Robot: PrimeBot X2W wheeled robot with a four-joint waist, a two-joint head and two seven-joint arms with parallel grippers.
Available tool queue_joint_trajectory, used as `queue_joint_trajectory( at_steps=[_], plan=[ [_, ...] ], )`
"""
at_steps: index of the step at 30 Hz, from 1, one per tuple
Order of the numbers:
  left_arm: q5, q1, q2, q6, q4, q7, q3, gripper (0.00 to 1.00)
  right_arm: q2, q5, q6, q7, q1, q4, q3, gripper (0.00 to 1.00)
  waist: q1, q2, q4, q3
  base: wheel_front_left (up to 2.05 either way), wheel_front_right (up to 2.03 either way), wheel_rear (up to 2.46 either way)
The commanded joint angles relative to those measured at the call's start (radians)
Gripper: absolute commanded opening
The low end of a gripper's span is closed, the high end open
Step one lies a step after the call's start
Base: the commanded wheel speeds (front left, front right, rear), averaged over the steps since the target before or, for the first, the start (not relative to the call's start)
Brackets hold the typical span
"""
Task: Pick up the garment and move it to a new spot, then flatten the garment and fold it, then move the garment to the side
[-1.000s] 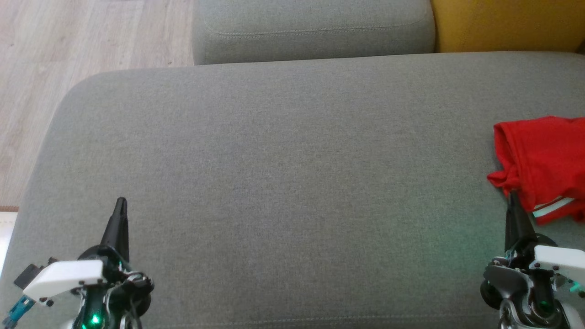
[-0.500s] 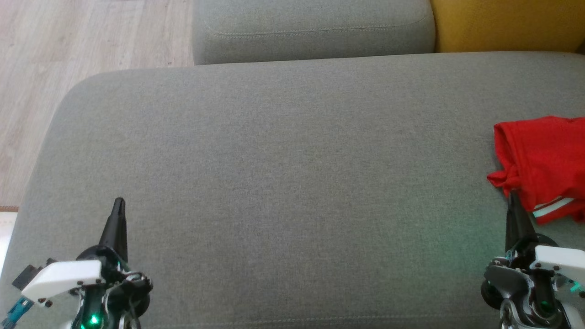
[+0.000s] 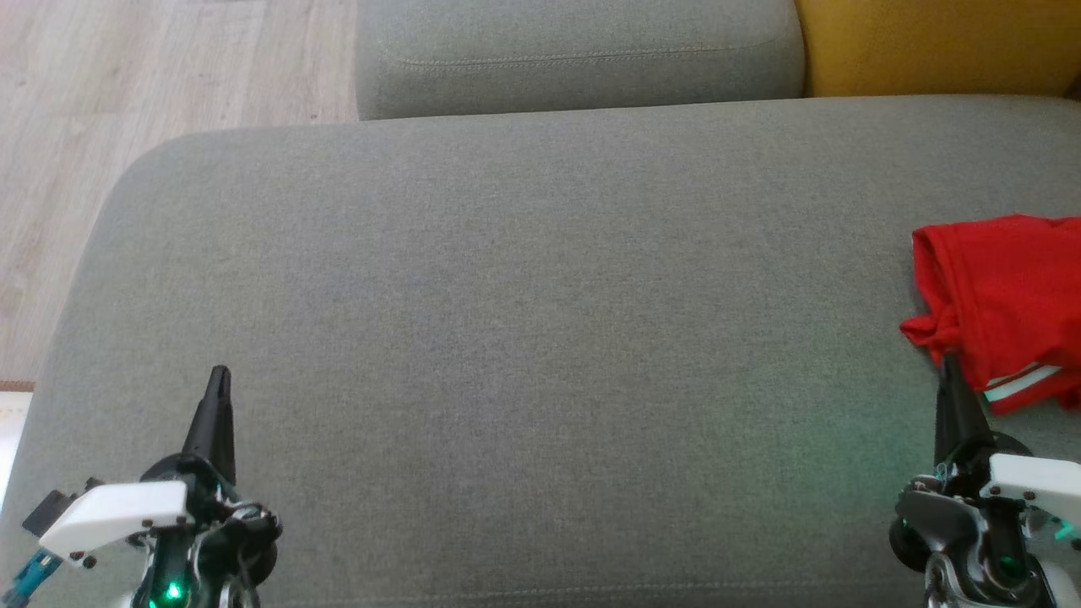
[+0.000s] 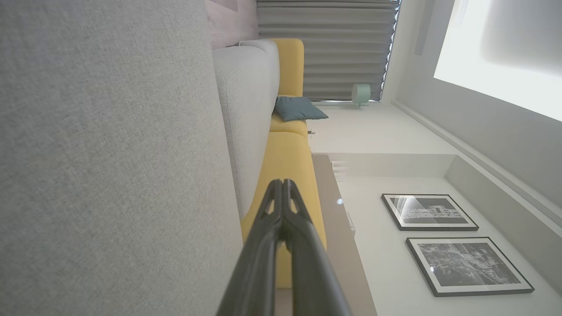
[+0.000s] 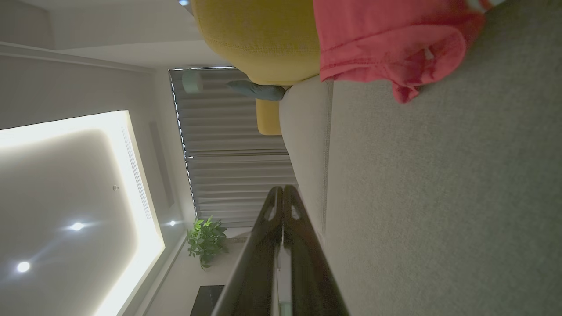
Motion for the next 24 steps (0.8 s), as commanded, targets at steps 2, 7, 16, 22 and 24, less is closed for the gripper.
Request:
queue_joint_trajectory(
  at_steps=[2, 7, 16, 22, 24],
  plan=[
    [0.001, -0.054, 0.006, -0.007, -0.027, 0.009, 0.033, 0.00, -0.013, -0.002, -0.001, 0.006, -0.049, -0.031, 0.016, 0.00, 0.0000, 0.0000, 0.000, 0.000, 0.00, 0.00, 0.00],
    [0.002, -0.054, 0.006, -0.007, -0.027, 0.009, 0.034, 0.00, -0.013, -0.003, -0.001, 0.007, -0.049, -0.031, 0.015, 0.00, 0.0000, 0.0000, 0.000, 0.000, 0.00, 0.00, 0.00],
    [0.003, -0.054, 0.005, -0.007, -0.027, 0.010, 0.035, 0.00, -0.011, -0.005, -0.001, 0.009, -0.049, -0.031, 0.013, 0.00, 0.0000, 0.0000, 0.000, 0.000, 0.00, 0.00, 0.00],
    [0.003, -0.054, 0.004, -0.007, -0.027, 0.011, 0.036, 0.00, -0.010, -0.006, -0.001, 0.010, -0.050, -0.031, 0.012, 0.00, 0.0000, 0.0000, 0.000, 0.000, 0.00, 0.00, 0.00],
    [0.003, -0.054, 0.004, -0.007, -0.027, 0.011, 0.036, 0.00, -0.010, -0.006, -0.001, 0.010, -0.050, -0.031, 0.012, 0.00, 0.0000, 0.0000, 0.000, 0.000, 0.00, 0.00, 0.00]
  ],
)
